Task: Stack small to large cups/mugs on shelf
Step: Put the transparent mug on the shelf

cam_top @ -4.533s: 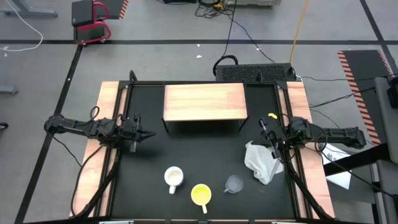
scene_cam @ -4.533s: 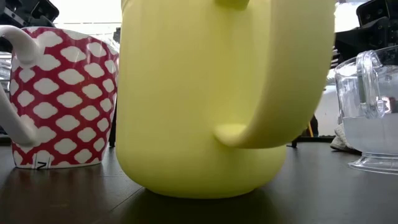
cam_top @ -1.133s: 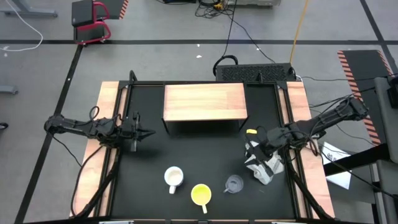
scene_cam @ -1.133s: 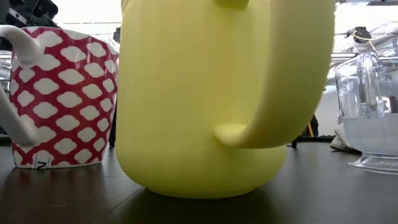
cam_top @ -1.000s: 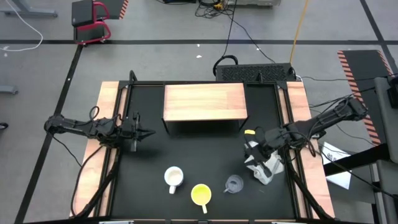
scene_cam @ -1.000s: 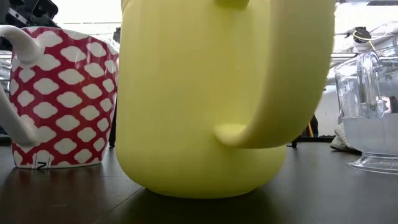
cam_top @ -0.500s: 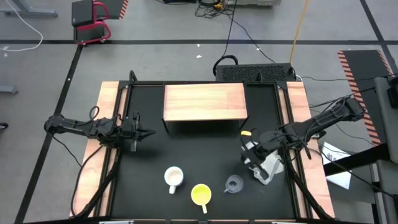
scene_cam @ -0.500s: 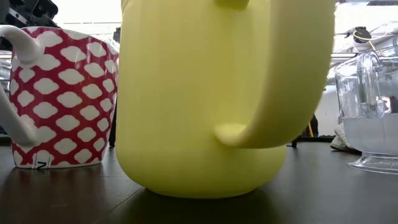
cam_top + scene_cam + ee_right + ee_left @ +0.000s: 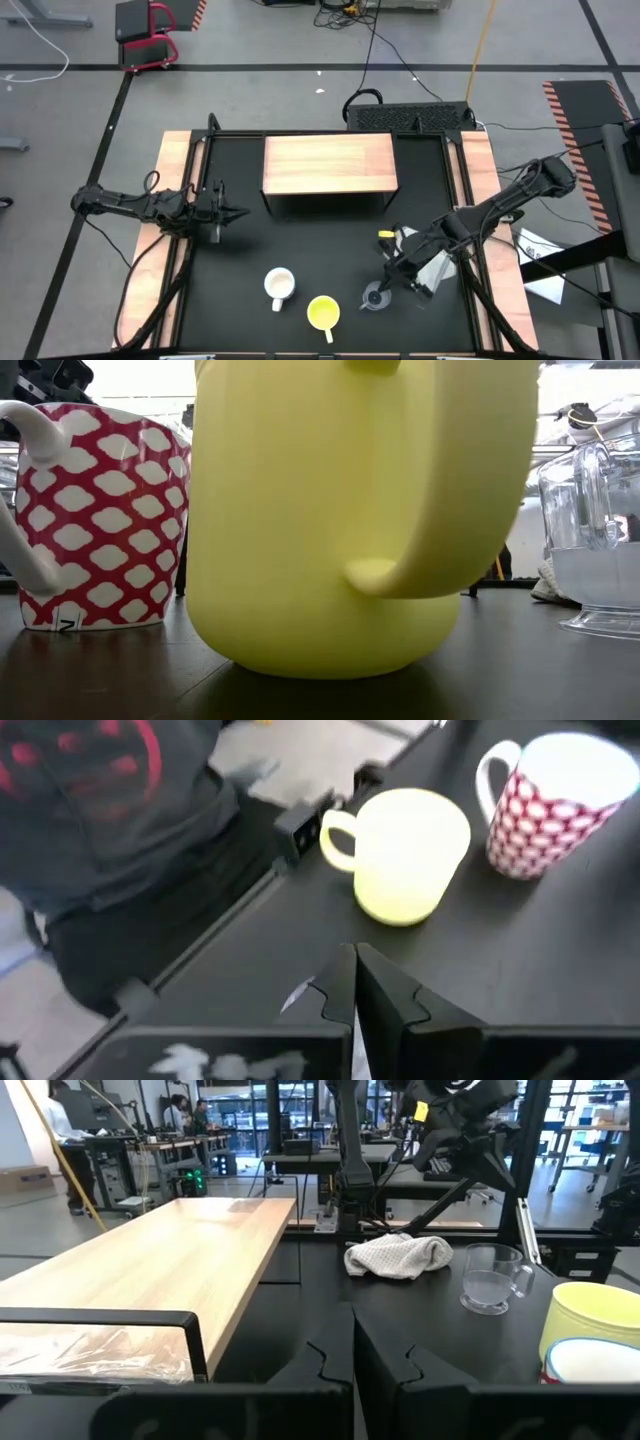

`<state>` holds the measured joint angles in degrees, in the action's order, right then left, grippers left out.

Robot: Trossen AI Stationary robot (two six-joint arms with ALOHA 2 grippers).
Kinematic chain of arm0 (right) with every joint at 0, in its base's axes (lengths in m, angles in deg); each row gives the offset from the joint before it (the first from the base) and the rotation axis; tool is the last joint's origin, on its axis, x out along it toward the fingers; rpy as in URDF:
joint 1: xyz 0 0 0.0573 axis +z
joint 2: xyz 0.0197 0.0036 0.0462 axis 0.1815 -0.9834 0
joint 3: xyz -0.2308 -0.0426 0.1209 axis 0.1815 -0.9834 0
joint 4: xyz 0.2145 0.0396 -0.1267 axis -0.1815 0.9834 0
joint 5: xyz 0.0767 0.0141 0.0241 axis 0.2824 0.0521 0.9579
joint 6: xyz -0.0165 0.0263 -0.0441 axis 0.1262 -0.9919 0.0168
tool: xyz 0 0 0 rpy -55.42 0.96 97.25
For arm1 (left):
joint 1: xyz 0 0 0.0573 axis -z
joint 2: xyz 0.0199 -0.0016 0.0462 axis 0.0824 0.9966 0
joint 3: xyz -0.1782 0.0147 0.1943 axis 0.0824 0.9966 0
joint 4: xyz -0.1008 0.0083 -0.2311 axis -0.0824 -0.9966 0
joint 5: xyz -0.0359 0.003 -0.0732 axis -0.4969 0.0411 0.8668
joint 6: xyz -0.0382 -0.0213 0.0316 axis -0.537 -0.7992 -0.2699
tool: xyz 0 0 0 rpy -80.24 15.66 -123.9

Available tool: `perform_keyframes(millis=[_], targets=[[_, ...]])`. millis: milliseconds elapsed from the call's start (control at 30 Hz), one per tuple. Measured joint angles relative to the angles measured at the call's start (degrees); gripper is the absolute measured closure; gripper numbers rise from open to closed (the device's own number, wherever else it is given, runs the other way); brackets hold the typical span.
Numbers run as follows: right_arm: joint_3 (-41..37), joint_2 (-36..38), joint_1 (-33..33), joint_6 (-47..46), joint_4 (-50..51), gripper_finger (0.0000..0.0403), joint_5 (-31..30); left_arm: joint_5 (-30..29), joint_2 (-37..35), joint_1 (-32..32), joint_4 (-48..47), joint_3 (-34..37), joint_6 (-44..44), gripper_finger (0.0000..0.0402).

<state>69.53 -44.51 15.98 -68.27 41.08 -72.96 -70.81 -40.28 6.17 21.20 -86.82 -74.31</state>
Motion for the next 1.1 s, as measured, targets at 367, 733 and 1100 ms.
perform_keyframes(millis=[367,733,1100], targets=[[10.59,-6.68,-0.19,-0.74,18.0,0.0403,-0.24,0.02,0.01,0.0,-0.32,0.0,-0.39,0.0398],[13.3,-13.07,0.29,-1.63,23.04,0.0403,-0.2,0.02,0.02,0.0,-1.48,0.0,-0.59,0.0398],[13.3,-14.2,0.16,-1.41,22.89,0.0403,-0.3,0.02,0.02,0.0,-2.48,0.0,-0.83,0.0398]])
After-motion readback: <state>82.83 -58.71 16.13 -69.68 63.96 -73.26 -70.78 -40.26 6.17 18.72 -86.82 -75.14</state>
